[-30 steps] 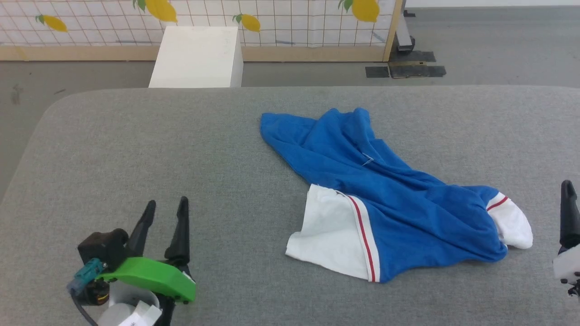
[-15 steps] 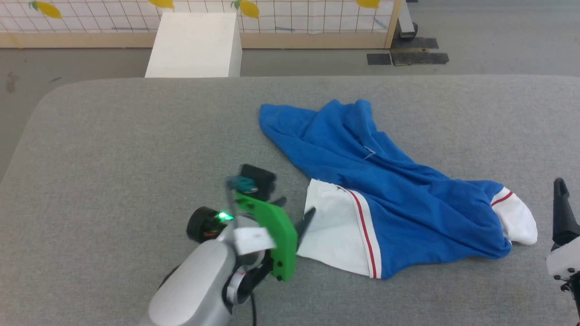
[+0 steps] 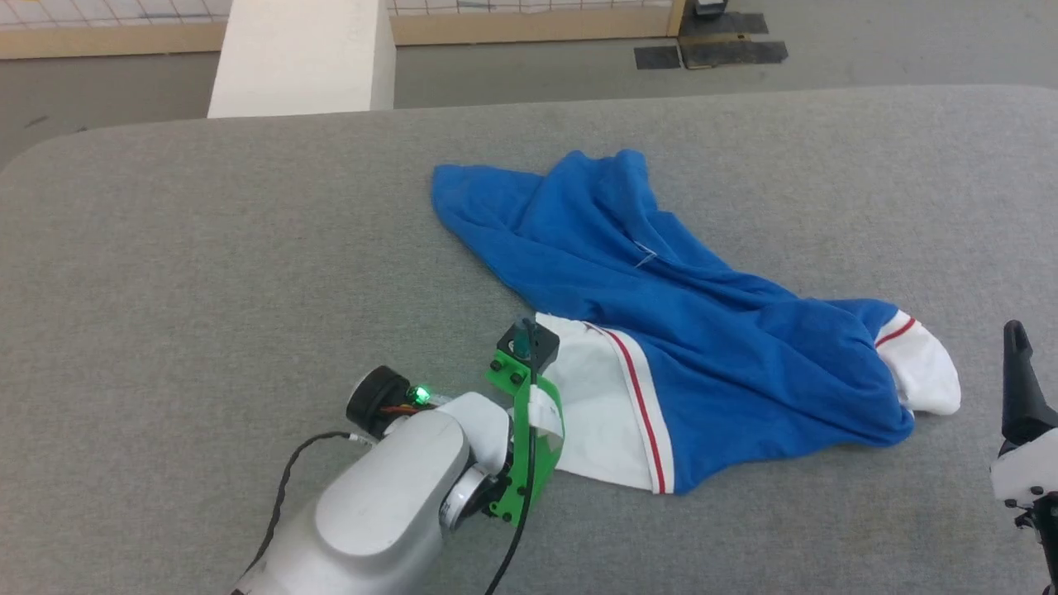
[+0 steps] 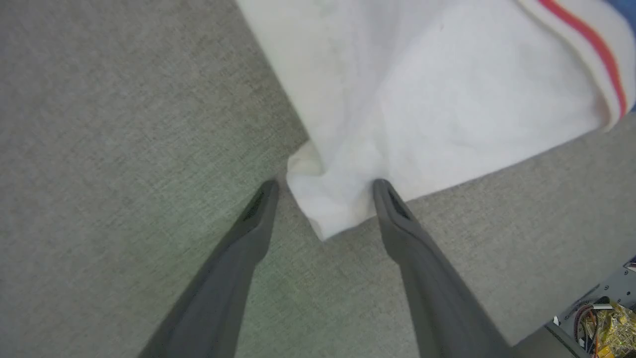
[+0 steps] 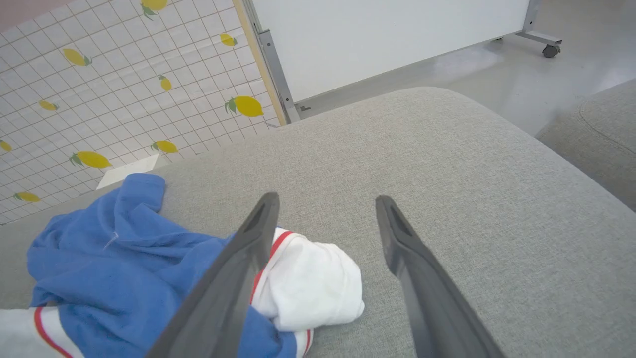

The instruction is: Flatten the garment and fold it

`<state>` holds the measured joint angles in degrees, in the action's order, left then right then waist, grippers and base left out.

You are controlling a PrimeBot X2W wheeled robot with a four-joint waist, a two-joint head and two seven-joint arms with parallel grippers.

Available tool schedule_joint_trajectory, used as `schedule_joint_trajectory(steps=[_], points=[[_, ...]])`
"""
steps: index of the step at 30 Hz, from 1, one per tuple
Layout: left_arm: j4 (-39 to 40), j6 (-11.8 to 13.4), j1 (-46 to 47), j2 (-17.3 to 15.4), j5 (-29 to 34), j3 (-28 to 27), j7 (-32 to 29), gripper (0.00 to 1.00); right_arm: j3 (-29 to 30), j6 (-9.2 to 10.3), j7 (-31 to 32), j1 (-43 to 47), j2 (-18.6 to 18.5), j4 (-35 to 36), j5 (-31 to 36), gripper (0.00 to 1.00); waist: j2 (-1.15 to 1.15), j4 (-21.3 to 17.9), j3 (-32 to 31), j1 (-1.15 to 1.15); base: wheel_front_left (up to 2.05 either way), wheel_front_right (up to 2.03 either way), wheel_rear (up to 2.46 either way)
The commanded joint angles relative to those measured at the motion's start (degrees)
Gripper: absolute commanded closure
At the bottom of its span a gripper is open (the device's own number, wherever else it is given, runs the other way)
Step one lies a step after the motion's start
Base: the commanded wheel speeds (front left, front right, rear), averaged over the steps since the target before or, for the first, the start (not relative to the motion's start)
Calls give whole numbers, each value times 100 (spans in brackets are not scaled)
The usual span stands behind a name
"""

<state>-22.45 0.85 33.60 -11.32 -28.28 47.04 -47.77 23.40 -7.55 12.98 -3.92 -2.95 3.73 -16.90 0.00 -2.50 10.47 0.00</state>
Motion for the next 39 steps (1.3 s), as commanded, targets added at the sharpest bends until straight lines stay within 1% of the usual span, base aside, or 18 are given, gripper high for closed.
schedule_joint_trajectory(steps=[1, 2, 3, 4, 8, 10, 14, 22, 26, 31, 35, 39], points=[[-145, -42, -11, -6, 4, 73, -67, 0, -13, 6, -54, -101, 7, -30, -43, 0, 0, -72, 68, 0, 0, 0, 0], [-180, -60, -28, 12, -15, 95, -92, 34, -14, 6, -63, -102, 7, -39, -42, 0, 0, -77, 75, 0, 0, 0, 0], [-209, -89, -47, 36, -50, 109, -101, 85, -9, 6, -75, -104, 7, -50, -42, 0, 0, -75, 85, 0, 0, 0, 0], [-230, -104, -69, 58, -100, 98, -104, 100, -6, 6, -85, -107, 7, -62, -41, 0, 0, -73, 87, 0, 0, 0, 0], [-220, -120, -130, 120, -338, -72, 29, 100, -11, 6, -115, -135, 7, -123, -15, 0, 0, -24, 56, 0, 0, 0, 0], [-155, -68, -155, 150, -504, -277, 205, 100, -20, 6, -116, -137, 7, -153, 3, 0, 0, 20, 8, 0, 0, 0, 0], [66, 114, -156, 116, -820, -810, 611, 100, -67, 6, -97, -132, 7, -186, 62, 0, 0, 136, -92, 0, 0, 0, 0], [486, 673, -336, -254, -1314, -1970, 1295, 100, -277, 6, -21, -137, 7, -204, 172, 0, 0, 375, -206, 0, 0, 0, 0], [633, 1007, -684, -430, -1572, -2583, 1680, 100, -399, 6, 19, -152, 7, -239, 205, 0, 0, 455, -229, 0, 0, 0, 0], [770, 1409, -1388, -576, -1949, -3335, 2096, 100, -566, 6, 61, -178, 7, -276, 235, 0, 0, 499, -236, 0, 0, 0, 0], [854, 1622, -2052, -620, -2232, -3833, 2362, 100, -665, 6, 79, -204, 7, -287, 243, 0, 0, 492, -225, 0, 0, 0, 0], [972, 1711, -2582, -597, -2390, -4020, 2438, 100, -689, 6, 84, -201, 7, -286, 259, 0, 0, 512, -211, 0, 0, 0, 0]])
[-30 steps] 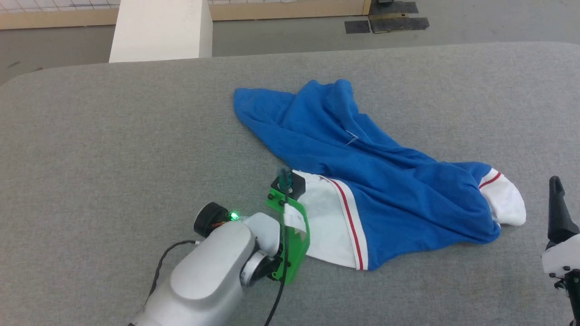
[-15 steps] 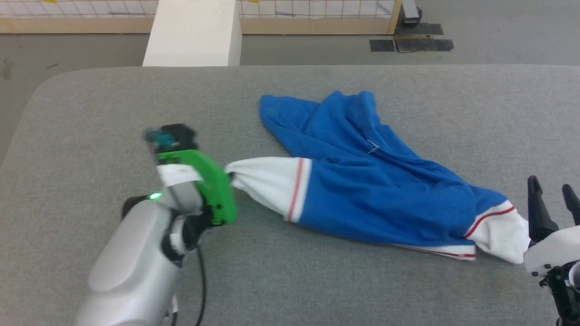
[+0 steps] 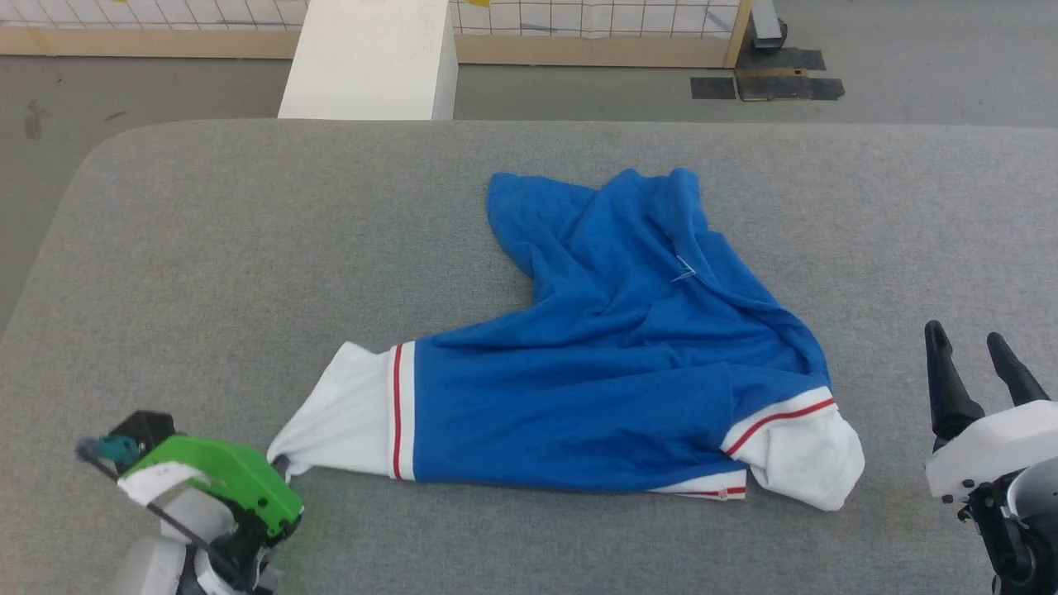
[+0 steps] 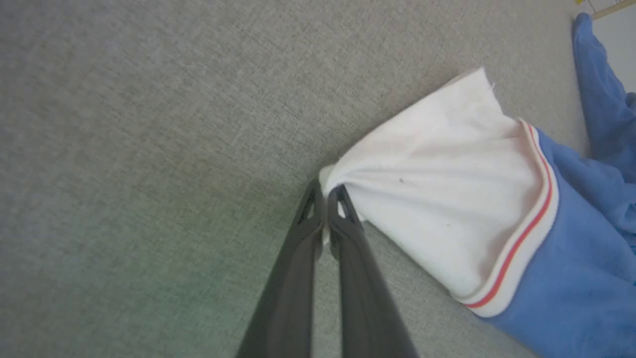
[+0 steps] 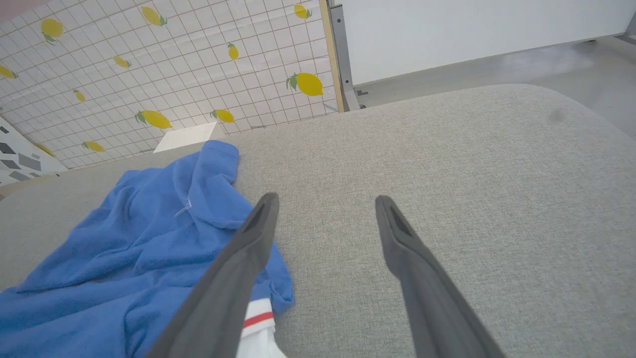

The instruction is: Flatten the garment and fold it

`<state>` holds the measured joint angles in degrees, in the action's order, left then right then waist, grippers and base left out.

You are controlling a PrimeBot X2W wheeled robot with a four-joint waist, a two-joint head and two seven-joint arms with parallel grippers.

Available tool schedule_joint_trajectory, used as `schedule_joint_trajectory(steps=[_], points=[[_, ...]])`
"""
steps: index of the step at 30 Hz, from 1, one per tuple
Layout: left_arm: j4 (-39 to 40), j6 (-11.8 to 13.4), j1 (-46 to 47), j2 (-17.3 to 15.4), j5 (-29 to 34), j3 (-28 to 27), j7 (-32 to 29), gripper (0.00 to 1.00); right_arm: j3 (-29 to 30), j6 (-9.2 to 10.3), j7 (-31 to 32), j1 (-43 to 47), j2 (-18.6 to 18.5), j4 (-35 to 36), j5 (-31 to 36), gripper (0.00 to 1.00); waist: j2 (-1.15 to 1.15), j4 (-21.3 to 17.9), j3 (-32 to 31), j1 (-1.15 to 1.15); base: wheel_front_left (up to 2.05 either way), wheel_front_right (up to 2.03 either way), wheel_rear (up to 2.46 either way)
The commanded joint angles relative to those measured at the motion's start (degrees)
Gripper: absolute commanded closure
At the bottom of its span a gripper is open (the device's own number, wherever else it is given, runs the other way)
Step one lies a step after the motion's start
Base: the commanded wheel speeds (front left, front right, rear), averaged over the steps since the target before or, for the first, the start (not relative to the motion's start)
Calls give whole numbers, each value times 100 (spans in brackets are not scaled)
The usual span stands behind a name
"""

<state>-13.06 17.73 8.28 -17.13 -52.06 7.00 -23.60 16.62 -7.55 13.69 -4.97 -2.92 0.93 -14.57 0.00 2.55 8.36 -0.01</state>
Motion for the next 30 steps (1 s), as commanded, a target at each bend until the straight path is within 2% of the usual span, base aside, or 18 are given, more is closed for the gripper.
schedule_joint_trajectory(steps=[1, 2, 3, 4, 8, 13, 17, 19, 24, 30], points=[[79, 9, -127, 6, -49, -37, 40, 100, -9, 6, 13, -89, 4, -9, 28, 0, 0, 20, 4, 1, 0, 0, 0], [119, -1, -165, 18, -56, -58, 91, 100, -16, 6, 20, -85, 4, -17, 26, 0, 0, 28, 3, 1, 0, 0, 0], [167, -29, -198, 27, -54, -63, 141, 91, -24, 6, 24, -82, 4, -28, 25, 0, 0, 34, -5, 1, 0, 0, 0], [225, -75, -210, 43, -68, -76, 195, 0, -31, 6, 26, -82, 4, -36, 24, 0, 0, 36, -12, 1, 0, 0, 0], [517, -314, -193, -2, 57, -220, 753, 0, -82, 6, 36, -95, 4, -70, 20, 0, 0, 23, -59, 1, 0, 0, 0], [984, -750, -312, -168, 698, -350, 2153, 0, -153, 6, 60, -102, 4, -78, 23, 0, 0, -29, -109, 1, 0, 0, 0], [1095, -889, -552, -233, 1315, -238, 3104, 0, -178, 6, 152, -62, -6, -77, 39, 0, 0, -19, -104, 1, 0, 0, 0], [1064, -929, -645, -210, 1483, -170, 3387, 0, -234, 6, 266, -55, -54, -83, 54, 0, 0, -4, -72, 1, 0, 0, 0], [1035, -977, -707, -118, 1823, -55, 3721, 0, -522, 6, 844, -285, -310, -142, 142, 0, 0, 43, 56, 1, 0, 0, 0], [1045, -1052, -573, 12, 2019, -2, 3818, 0, -1255, 6, 2180, -1104, -879, -507, 336, 0, 0, 127, 286, 1, 0, 0, 0]])
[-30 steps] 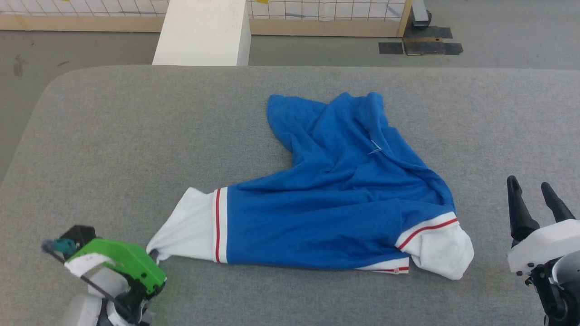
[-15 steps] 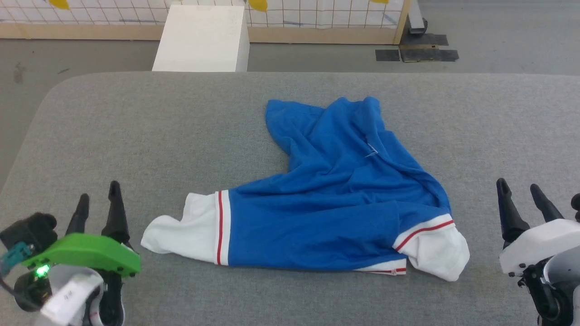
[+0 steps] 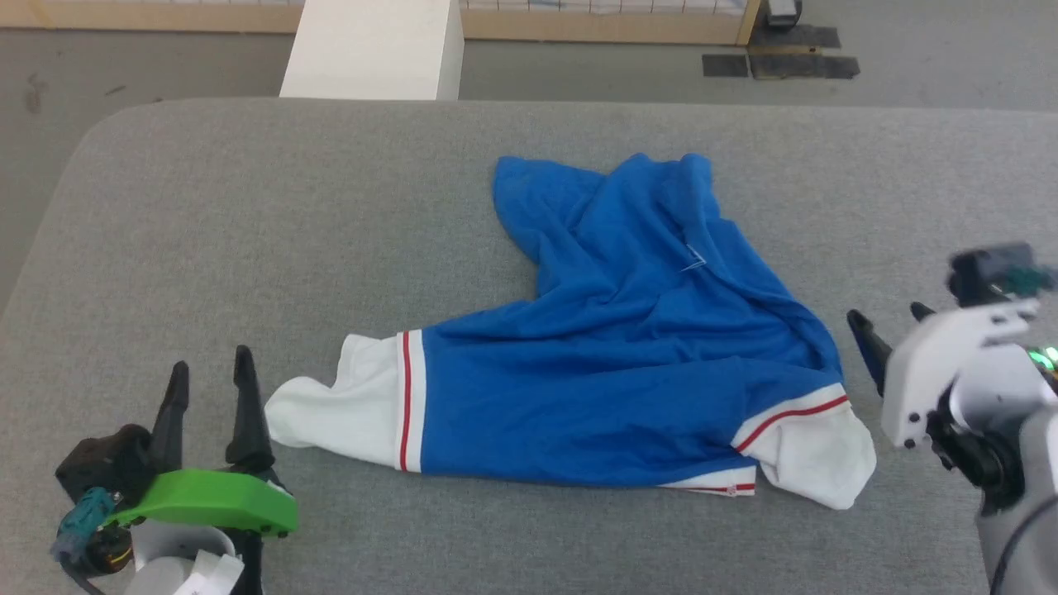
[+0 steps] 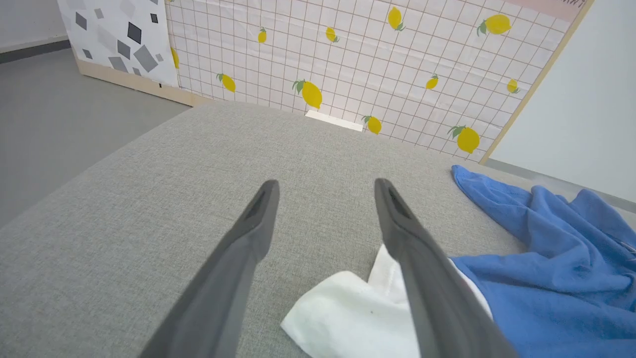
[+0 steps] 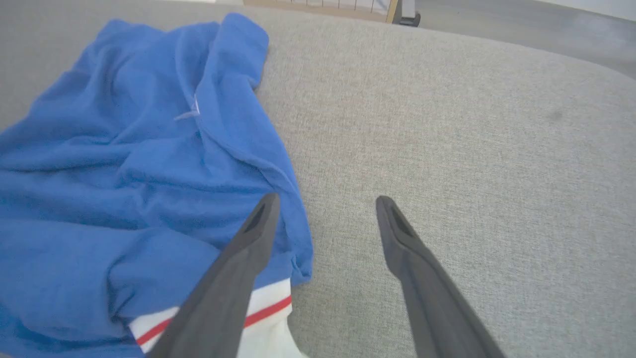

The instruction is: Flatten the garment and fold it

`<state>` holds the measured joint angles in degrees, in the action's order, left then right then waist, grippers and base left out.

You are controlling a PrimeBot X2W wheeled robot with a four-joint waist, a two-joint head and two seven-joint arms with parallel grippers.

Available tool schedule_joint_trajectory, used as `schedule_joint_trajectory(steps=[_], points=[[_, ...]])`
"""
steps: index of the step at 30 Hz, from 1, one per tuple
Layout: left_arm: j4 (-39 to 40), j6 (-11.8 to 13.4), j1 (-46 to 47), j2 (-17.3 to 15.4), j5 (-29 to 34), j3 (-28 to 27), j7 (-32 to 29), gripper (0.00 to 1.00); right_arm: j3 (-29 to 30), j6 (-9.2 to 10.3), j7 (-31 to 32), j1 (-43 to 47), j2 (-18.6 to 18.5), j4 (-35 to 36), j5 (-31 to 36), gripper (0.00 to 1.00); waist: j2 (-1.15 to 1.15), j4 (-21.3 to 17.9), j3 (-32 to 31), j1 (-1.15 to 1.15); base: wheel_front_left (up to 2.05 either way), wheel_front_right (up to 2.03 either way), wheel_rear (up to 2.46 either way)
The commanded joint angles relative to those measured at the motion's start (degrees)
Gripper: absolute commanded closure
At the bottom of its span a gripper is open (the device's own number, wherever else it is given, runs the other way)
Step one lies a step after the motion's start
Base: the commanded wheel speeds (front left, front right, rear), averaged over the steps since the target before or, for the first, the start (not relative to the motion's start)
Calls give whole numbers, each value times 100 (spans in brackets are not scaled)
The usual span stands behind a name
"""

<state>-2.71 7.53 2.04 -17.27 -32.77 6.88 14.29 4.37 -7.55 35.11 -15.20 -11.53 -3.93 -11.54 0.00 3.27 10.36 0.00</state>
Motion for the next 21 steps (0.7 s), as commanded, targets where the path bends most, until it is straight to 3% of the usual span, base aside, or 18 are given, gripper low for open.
schedule_joint_trajectory(steps=[1, 7, 18, 20, 21], points=[[6, -60, 107, 49, 129, 31, 37, 0, -243, 6, 420, -276, -174, -152, 126, 0, 0, 97, 142, 0, 0, 0, 0], [-71, -186, 404, 163, 239, 143, 55, 0, -1071, 6, 1772, -958, -628, -630, 244, 0, 0, 320, 413, 0, 0, 0, 0], [-224, -336, 644, 317, 390, 229, 67, 0, -2263, 6, 2752, -1207, -1094, -1052, -199, 0, 0, 523, 703, 0, 0, 0, 0], [-231, -360, 661, 346, 402, 218, 68, 0, -2299, 6, 2767, -1254, -1137, -1037, -295, 100, 0, 529, 743, 0, 0, 0, 0], [-237, -371, 670, 360, 406, 215, 69, 0, -2302, 6, 2760, -1284, -1154, -1032, -328, 100, 0, 534, 760, 0, 0, 0, 0]])
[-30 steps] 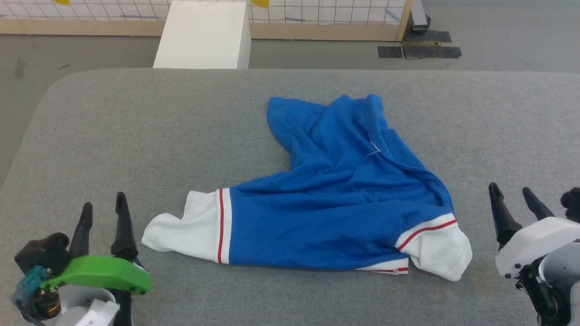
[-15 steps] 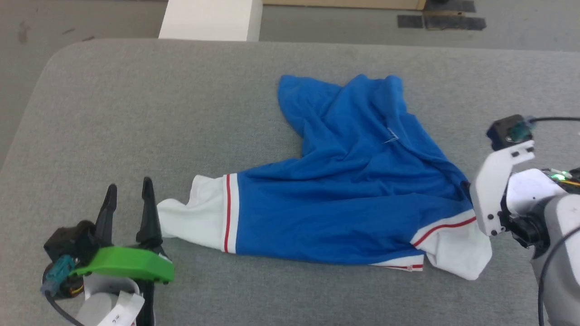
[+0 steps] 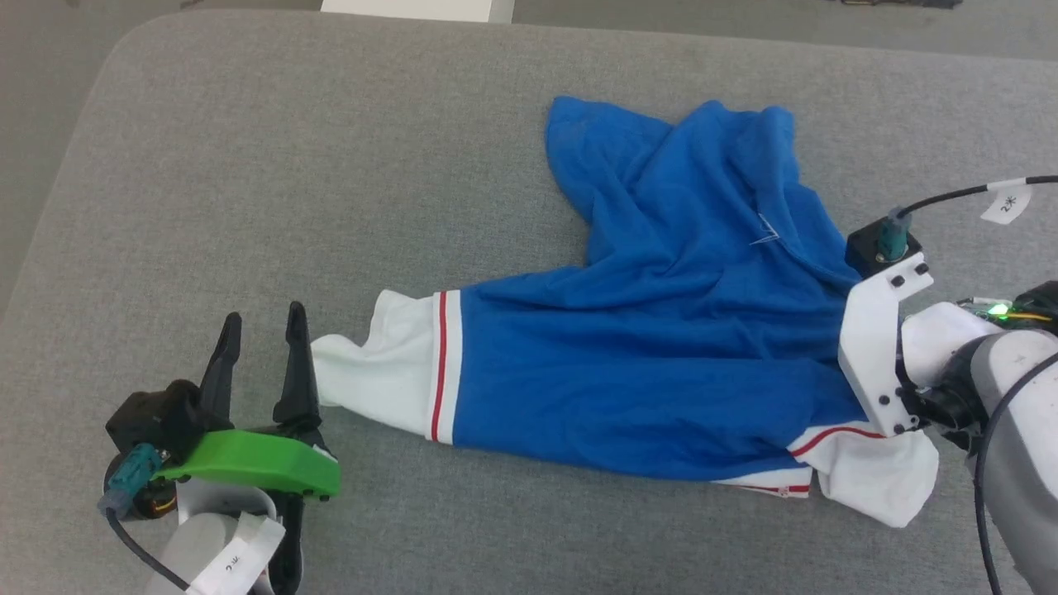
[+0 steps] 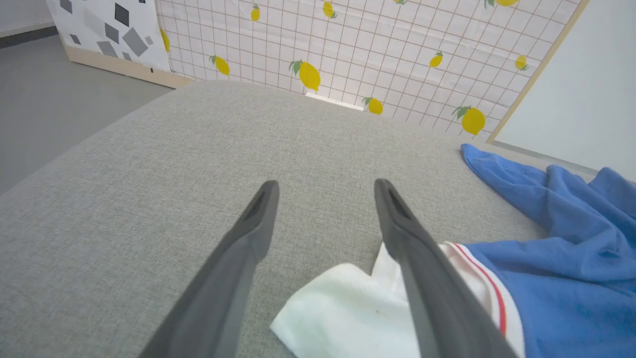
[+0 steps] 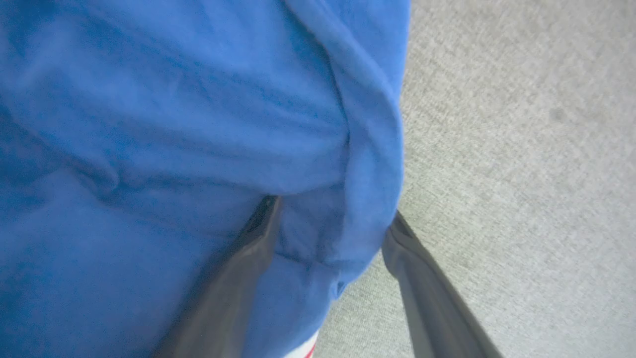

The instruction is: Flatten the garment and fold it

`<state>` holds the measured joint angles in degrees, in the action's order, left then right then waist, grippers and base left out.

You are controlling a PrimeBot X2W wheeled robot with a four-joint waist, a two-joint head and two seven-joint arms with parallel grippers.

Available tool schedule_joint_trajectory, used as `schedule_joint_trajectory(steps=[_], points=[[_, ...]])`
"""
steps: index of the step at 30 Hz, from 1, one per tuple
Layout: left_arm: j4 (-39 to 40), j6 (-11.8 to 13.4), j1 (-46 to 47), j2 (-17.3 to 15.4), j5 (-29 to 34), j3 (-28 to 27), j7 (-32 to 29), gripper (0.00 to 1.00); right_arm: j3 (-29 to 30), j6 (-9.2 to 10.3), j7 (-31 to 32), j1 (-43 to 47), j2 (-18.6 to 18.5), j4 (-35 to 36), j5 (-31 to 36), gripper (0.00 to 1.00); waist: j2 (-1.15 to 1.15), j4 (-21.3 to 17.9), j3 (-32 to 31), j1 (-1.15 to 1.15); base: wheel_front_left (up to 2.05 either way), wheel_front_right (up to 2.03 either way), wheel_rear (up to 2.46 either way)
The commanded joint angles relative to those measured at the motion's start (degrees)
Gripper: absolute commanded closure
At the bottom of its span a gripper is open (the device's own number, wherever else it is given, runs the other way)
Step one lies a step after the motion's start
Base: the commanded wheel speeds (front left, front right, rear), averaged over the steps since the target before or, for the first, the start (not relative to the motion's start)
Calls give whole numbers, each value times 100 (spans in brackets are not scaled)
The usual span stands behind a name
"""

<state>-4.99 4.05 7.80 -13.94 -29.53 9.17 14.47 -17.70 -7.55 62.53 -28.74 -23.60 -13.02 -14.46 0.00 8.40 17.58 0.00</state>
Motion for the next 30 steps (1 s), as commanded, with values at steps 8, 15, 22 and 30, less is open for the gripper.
schedule_joint_trajectory(steps=[8, 15, 22, 30], points=[[18, -197, 278, 230, 210, -45, 51, 0, 392, 6, -611, -843, 247, -333, 316, 100, 0, 203, 286, 0, 0, 0, 0], [-12, -372, 515, 446, 314, -34, 52, 0, 708, 6, -1374, -1957, 565, -897, 950, 100, 0, 539, 602, 0, 0, 0, 0], [-99, -555, 648, 673, 421, -71, 52, 0, 955, 6, -1860, -2644, 840, -1625, 1512, 100, 0, 806, 842, 0, 0, 0, 0], [-280, -695, 633, 818, 545, -206, 52, 0, 974, 6, -2270, -2677, 998, -2358, 1412, 0, 0, 753, 676, 0, 0, 0, 0]])
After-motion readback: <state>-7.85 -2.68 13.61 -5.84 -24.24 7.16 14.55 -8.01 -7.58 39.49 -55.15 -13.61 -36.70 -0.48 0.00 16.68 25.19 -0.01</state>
